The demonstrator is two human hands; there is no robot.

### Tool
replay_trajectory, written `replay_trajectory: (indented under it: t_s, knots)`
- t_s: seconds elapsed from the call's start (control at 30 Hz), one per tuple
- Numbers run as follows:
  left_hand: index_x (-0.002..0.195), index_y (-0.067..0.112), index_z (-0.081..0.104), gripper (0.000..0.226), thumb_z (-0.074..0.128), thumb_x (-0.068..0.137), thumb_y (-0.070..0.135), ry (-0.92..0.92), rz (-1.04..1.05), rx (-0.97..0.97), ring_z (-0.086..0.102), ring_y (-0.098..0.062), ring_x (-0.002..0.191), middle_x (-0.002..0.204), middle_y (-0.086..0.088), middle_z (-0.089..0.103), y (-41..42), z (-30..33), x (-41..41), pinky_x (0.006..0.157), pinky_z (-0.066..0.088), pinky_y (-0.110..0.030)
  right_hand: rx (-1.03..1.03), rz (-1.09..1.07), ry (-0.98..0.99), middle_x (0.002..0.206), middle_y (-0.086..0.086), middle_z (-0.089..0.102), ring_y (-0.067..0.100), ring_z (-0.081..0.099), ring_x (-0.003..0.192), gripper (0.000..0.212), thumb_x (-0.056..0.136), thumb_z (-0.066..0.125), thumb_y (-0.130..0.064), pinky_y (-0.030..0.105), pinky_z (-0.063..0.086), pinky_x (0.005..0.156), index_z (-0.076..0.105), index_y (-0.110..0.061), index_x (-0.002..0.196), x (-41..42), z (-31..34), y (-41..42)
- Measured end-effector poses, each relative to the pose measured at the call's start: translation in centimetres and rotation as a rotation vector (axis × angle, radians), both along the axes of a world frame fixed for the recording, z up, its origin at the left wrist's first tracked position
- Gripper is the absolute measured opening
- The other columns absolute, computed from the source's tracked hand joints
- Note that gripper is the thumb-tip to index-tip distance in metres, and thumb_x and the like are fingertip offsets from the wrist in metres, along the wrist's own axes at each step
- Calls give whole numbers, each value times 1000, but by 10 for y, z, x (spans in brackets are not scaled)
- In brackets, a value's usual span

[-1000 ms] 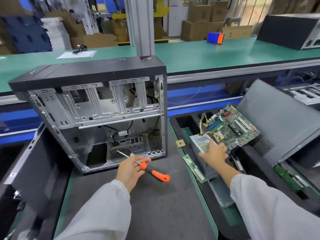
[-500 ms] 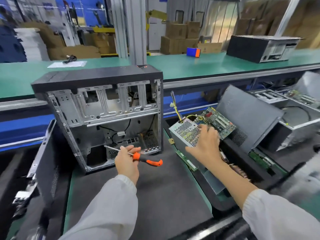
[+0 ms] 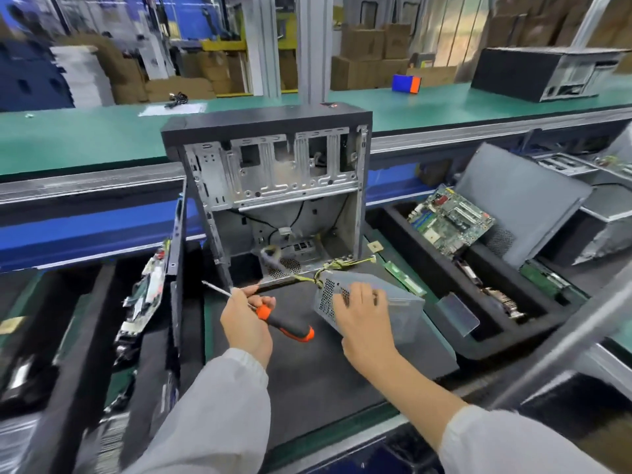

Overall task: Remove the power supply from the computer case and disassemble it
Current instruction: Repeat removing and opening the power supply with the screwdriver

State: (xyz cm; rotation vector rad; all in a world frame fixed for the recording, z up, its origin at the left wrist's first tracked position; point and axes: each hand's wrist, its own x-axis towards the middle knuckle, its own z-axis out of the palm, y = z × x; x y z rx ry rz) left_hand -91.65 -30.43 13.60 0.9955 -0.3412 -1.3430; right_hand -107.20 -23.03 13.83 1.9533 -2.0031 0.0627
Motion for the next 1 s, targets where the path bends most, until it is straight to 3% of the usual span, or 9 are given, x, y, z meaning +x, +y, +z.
replay_trajectory:
  t_s: [0.17, 0.27, 0.43, 0.6, 0.67, 0.73, 0.83, 0.9, 1.0]
  knots:
    - [82, 6, 53, 35, 32, 106, 20, -53, -6, -53, 50, -12, 42, 45, 3, 41, 8, -2, 14, 69, 48, -34, 134, 132, 159, 139, 22, 31, 36, 27, 134, 64, 73, 71, -18, 52, 26, 106, 38, -8, 128, 39, -15, -15]
    - [79, 5, 54, 36, 35, 105, 20, -143, -22, -92, 50, -14, 46, 45, 2, 41, 7, -1, 20, 71, 47, -36, 170, 276, 149, 138, 15, 36, 30, 30, 133, 55, 78, 68, -21, 44, 30, 107, 43, -9, 126, 52, -21, -14]
    - [78, 6, 53, 35, 33, 105, 18, -123, -26, -138, 52, -15, 48, 46, 0, 40, -1, 4, 22, 75, 51, -38, 407, 379, -744, 116, 8, 52, 22, 50, 105, 51, 78, 66, -14, 31, 44, 83, 45, -11, 124, 39, 3, -24]
    - [88, 4, 56, 38, 33, 107, 27, -14, -225, -151, 62, -19, 67, 61, -5, 55, 0, 13, -3, 89, 52, -38, 463, 262, -930, 86, 0, 54, 20, 51, 81, 22, 87, 61, -20, 26, 35, 60, 45, -14, 101, 32, 11, -40]
    - [100, 3, 59, 33, 41, 105, 30, -164, -369, -105, 63, -20, 81, 86, -11, 62, 1, 11, -9, 85, 52, -35, 426, 199, -825, 81, 2, 56, 24, 53, 79, 14, 86, 60, -22, 30, 35, 59, 50, -14, 92, 13, 7, -48]
    - [109, 5, 52, 29, 56, 98, 32, -541, -472, -67, 61, -23, 95, 107, -12, 54, 5, 1, -11, 89, 52, -35, 346, 105, -713, 82, 1, 61, 22, 56, 78, 13, 84, 61, -26, 29, 37, 60, 61, -20, 95, -14, 2, -54]
    - [103, 11, 44, 41, 73, 85, 32, -1019, -458, -24, 50, -19, 92, 110, -7, 42, 9, -17, -4, 80, 44, -25, 280, 53, -783, 73, 0, 58, 23, 56, 70, 8, 83, 62, -20, 28, 35, 56, 64, -20, 90, -44, -8, -62]
    - [95, 14, 45, 37, 72, 84, 36, -1154, -640, 45, 50, -16, 85, 107, -7, 50, 10, -22, -1, 66, 42, -24, 277, 94, -851, 73, 5, 56, 26, 55, 70, 10, 82, 61, -15, 30, 34, 58, 66, -17, 90, -51, -12, -70]
    - [113, 14, 47, 51, 69, 84, 49, -1151, -944, 184, 58, -19, 101, 121, -4, 54, 12, -20, -2, 72, 54, -33, 281, 169, -882, 83, 10, 62, 26, 56, 76, 21, 82, 64, -14, 33, 38, 64, 70, -18, 101, -47, -12, -86]
